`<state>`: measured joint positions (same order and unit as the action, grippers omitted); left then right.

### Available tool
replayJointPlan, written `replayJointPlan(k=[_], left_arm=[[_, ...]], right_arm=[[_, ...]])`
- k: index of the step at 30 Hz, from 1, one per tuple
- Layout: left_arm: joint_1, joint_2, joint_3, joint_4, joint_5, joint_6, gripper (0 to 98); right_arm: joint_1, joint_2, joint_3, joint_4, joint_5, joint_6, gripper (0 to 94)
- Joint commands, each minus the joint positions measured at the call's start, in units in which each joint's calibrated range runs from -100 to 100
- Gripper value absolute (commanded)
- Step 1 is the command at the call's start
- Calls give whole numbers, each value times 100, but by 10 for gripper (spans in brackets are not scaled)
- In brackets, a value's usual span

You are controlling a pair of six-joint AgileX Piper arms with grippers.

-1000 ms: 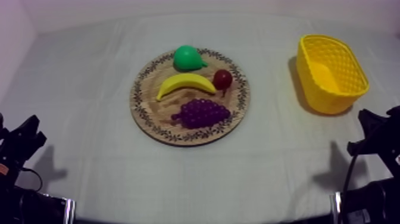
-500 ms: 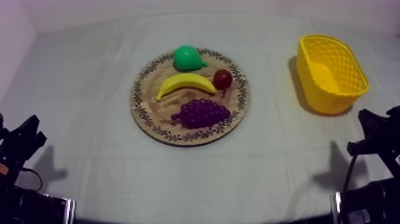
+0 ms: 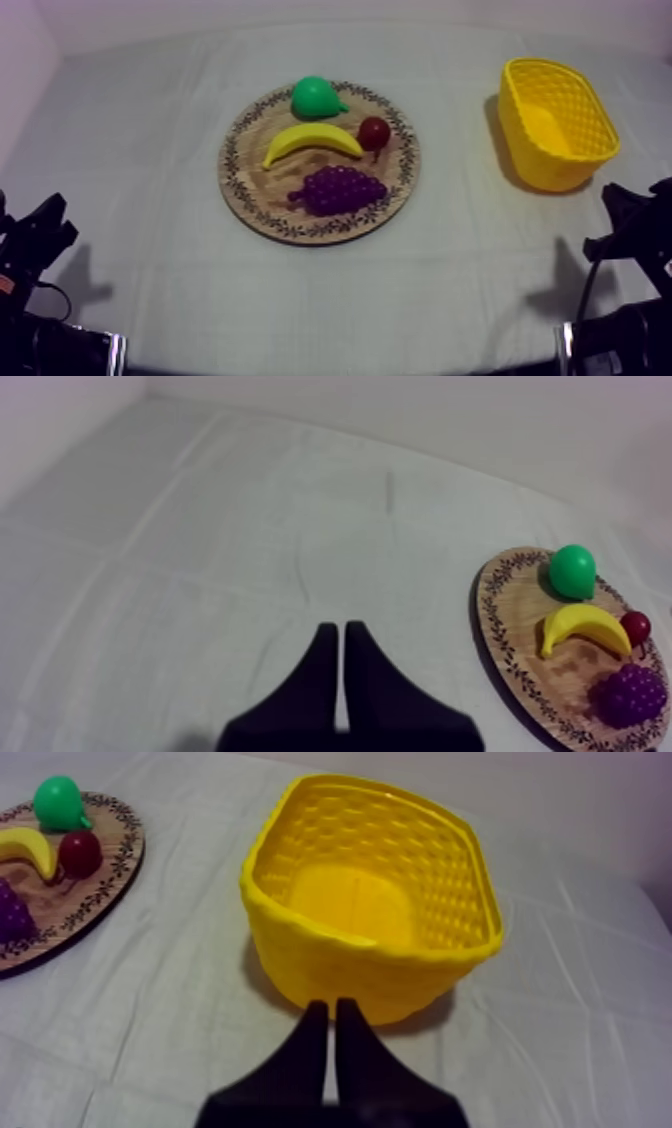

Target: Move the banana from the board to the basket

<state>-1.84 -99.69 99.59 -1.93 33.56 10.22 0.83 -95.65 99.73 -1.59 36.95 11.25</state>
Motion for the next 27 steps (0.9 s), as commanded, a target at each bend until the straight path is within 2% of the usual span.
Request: replayJointPlan(k=[1, 27], left_arm=[[-1, -5, -4, 0, -2, 1, 0], [-1, -5, -4, 0, -2, 1, 0]], right_arm=[[2, -2, 4, 0, -1, 1, 7], [-11, 22, 1, 30, 68, -119, 7]])
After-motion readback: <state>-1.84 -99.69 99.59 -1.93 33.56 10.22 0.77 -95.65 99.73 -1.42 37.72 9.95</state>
